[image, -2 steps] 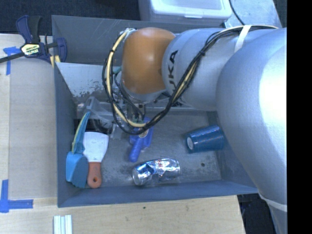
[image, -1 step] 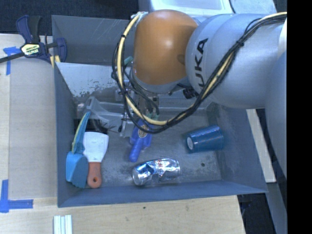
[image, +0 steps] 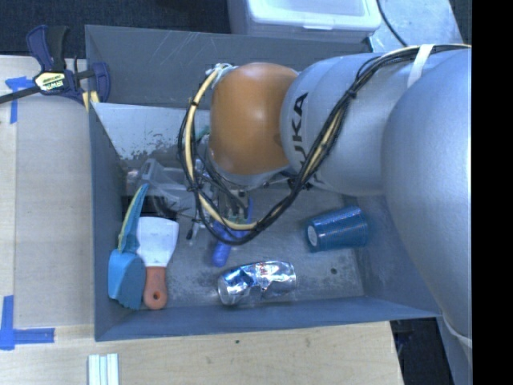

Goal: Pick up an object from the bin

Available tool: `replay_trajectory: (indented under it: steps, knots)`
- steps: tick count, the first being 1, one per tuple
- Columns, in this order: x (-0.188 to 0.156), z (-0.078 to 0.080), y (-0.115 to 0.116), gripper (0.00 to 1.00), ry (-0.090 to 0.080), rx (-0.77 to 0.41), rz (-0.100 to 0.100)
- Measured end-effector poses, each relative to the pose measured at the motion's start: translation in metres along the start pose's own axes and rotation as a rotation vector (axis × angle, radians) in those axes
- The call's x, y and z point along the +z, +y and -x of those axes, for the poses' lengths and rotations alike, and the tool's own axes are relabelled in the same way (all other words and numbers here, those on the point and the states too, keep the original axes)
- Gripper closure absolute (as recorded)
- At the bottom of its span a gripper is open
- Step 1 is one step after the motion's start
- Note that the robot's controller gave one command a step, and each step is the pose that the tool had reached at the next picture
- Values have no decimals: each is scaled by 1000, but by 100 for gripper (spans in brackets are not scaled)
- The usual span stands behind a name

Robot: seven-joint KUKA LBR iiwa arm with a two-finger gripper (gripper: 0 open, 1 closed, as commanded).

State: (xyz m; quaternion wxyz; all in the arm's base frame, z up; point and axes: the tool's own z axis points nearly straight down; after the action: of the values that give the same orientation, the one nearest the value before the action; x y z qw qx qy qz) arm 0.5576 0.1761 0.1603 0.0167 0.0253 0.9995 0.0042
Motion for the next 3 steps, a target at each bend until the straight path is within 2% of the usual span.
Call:
replay_trajectory:
  steps: [1,2,3]
  knots:
    - [22,7,-13,0,-3,-93,2]
    - [-85,-5,-7,0,0,-90,0]
    - [-13,4,-13,0,-5,37,2]
